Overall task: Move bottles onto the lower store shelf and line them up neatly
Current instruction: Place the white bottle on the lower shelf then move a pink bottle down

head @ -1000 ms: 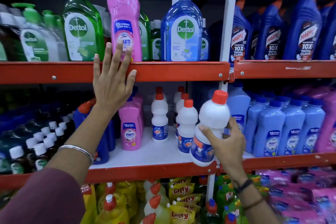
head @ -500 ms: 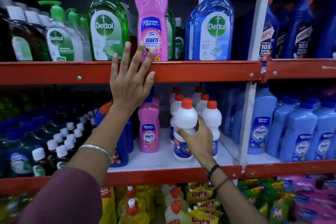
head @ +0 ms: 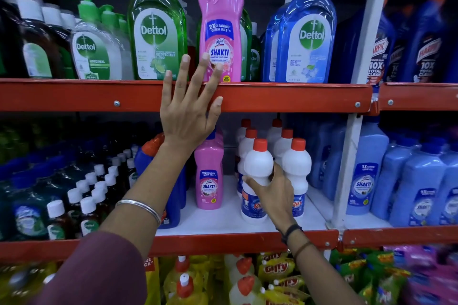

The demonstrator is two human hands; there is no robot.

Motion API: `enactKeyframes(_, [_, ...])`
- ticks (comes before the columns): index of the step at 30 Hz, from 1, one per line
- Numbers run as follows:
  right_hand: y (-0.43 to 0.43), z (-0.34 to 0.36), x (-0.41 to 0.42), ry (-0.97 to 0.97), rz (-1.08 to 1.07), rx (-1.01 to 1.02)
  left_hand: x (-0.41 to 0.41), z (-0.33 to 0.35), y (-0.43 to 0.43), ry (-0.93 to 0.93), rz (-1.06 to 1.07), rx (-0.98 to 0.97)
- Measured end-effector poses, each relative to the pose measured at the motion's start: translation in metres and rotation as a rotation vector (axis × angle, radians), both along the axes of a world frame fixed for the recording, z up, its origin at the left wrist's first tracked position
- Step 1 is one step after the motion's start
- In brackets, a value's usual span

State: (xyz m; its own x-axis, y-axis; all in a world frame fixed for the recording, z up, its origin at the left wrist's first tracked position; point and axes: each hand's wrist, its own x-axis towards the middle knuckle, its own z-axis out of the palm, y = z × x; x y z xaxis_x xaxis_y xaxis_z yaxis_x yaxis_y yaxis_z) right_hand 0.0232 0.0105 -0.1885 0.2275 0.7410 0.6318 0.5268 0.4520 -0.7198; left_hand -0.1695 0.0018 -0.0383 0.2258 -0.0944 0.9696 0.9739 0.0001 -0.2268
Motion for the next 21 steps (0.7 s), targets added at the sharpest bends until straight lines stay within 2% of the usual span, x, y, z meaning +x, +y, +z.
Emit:
enactKeyframes(9, [-0.014,0.002,0.008,-0.125,-0.061,-0.025,0.002,-0.001,-0.009,-0.017,-0.027,-0.102])
enactKeyframes(13, [-0.04,0.026,0.008,-0.118,-0.214,0.252,-0.009,-0.001,-0.016,-0.035,-0.046,-0.162])
enactKeyframes(18, [-0.062,0.107,-0.01,0.025,0.022,0.631,-0.033,0.005,-0.022,-0.123,-0.024,-0.192])
enactKeyframes(21, [-0.061,0.16,-0.027,0.025,0.226,0.664,-0.048,0.012,-0.025,-0.188,-0.02,-0.222])
